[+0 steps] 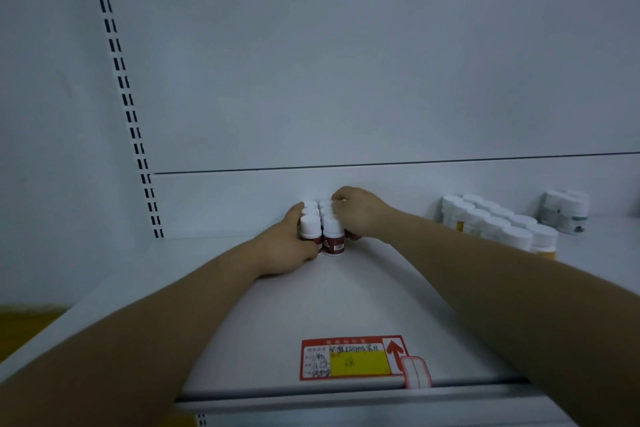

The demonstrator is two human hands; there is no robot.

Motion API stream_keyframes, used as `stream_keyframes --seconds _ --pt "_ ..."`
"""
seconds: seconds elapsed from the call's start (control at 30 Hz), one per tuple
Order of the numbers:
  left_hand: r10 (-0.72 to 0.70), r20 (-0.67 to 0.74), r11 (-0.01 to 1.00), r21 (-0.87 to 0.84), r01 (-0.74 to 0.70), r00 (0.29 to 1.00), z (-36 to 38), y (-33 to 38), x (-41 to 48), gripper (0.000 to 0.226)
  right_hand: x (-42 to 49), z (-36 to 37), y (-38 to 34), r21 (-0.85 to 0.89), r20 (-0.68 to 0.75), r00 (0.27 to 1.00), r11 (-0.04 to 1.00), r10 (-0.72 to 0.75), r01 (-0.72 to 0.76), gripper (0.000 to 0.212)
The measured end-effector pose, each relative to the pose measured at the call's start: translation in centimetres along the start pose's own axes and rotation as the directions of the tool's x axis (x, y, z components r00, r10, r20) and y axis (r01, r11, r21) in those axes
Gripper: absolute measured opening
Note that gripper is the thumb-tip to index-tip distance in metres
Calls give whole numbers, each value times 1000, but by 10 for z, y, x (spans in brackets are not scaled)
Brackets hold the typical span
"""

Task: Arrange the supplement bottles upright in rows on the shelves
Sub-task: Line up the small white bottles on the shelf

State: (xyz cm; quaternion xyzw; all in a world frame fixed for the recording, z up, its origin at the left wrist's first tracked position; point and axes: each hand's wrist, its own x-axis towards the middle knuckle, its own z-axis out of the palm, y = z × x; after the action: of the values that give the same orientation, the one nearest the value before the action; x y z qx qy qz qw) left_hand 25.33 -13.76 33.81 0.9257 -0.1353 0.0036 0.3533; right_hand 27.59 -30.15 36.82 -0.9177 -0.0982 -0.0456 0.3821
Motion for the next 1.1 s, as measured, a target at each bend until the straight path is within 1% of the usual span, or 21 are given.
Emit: stream_keyframes --seconds 0.17,0.3,0.37,0.4,0.47,0.53,0.6,0.67,0.7,0.8,0.9,0.97,1.03,1.1 --pt "-36 21 999 11 36 999 0 0 1 98 1 -4 1 34 14 1000 999 15 -15 31" --pt "-64 36 997 50 62 997 -1 0 1 100 -2 -6 1 38 20 999 999 25 -26 32" --pt "-84 25 991 103 82 996 -4 0 -2 97 -3 -7 2 11 16 999 999 35 -35 33" --pt "-86 13 987 138 83 996 -5 -1 -4 92 -4 -8 2 -6 27 999 999 42 -42 33" --pt "-76 11 979 188 72 997 -6 -3 -7 74 -6 -10 3 -50 34 999 998 38 -36 33" --pt "-62 32 977 207 54 998 -5 -2 -8 57 -7 -10 4 -52 20 999 998 28 -27 35" --pt "-35 44 973 229 24 998 -3 0 -7 39 -8 -8 4 -97 15 1000 995 4 -3 35" --pt "-8 40 972 236 -2 999 -2 1 -6 28 -7 -6 3 -179 12 1000 983 -23 24 34" --pt "2 43 972 234 -12 999 -2 1 -5 26 -7 -5 3 -205 5 999 978 -34 34 35" --pt "5 70 972 233 -21 998 -2 0 -5 32 -7 -7 4 -228 9 999 972 -51 52 35" --pt "-6 71 973 232 -11 997 -7 4 -7 47 -11 -15 1 -280 -12 997 957 -75 68 36" --pt "11 47 958 285 -24 999 -10 6 -8 53 -13 -23 -2 -332 -43 995 941 -86 67 37" --pt "7 34 925 379 -19 999 -10 8 -10 52 -16 -29 -5 -370 -58 994 927 -94 66 37" --pt "10 49 903 429 -30 999 -6 10 -12 43 -21 -30 -7 -407 -37 995 910 -96 72 37"
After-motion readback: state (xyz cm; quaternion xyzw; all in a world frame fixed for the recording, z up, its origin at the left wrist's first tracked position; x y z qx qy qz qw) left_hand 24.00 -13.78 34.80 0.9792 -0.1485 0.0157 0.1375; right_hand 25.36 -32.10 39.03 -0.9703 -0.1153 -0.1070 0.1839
